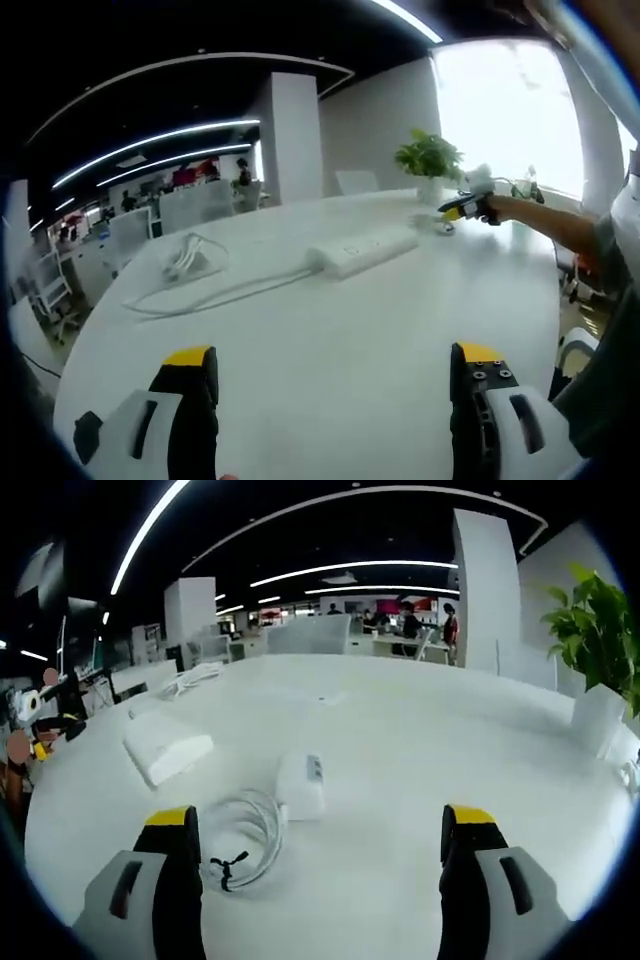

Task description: Straighten the power strip on the desk, plug the charger into it

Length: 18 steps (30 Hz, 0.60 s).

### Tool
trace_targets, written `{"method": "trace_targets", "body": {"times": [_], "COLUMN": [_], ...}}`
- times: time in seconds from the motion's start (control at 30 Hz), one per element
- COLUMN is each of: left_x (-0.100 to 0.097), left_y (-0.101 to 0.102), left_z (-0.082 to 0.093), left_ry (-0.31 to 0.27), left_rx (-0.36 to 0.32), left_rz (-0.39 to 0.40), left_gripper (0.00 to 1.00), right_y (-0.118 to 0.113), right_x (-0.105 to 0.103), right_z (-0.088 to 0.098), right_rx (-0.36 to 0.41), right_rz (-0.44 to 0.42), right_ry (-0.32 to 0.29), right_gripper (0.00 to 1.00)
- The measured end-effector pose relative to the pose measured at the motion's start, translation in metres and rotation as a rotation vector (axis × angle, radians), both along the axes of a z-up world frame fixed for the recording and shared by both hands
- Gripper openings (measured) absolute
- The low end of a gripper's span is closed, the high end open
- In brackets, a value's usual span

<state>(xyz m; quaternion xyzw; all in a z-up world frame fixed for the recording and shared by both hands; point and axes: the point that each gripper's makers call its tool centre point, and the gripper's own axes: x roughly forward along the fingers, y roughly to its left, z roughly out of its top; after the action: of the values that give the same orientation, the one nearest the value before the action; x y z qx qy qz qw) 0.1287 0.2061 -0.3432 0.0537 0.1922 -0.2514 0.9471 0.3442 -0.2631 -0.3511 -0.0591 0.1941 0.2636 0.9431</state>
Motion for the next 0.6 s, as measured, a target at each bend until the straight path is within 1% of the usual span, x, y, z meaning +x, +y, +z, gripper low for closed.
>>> {"method": "trace_targets", "body": {"times": [0.3,0.47,0.53,0.6], "left_x": [0.003,0.004,0.004,0.004], "left_y": [0.002,0.005,0.006,0.006], "left_z": [-0.004,-0.007,-0.008,-0.008], "left_ry": [0.007,0.013,0.015,0.015], "left_rx": [-0.003,-0.007,-0.005,-0.006], "left_rz": [0.003,0.011,0.012,0.013], "left_gripper": [0.99,0.99,0.99,0.99], "right_y": [0.012,0.015,0.016,0.017], "right_x": [0.014,0.024,0.027,0.027], "right_z": [-0.003,-0.01,-0.012,-0.01], "right_rx": [-0.01,-0.018,-0.008,0.005], "right_rz": [0.018,0.02,0.024,0.02], "right_ry": [0.001,0.018,0.026,0.02], "right_gripper": [1.0,0.99,0.99,0.98]}}
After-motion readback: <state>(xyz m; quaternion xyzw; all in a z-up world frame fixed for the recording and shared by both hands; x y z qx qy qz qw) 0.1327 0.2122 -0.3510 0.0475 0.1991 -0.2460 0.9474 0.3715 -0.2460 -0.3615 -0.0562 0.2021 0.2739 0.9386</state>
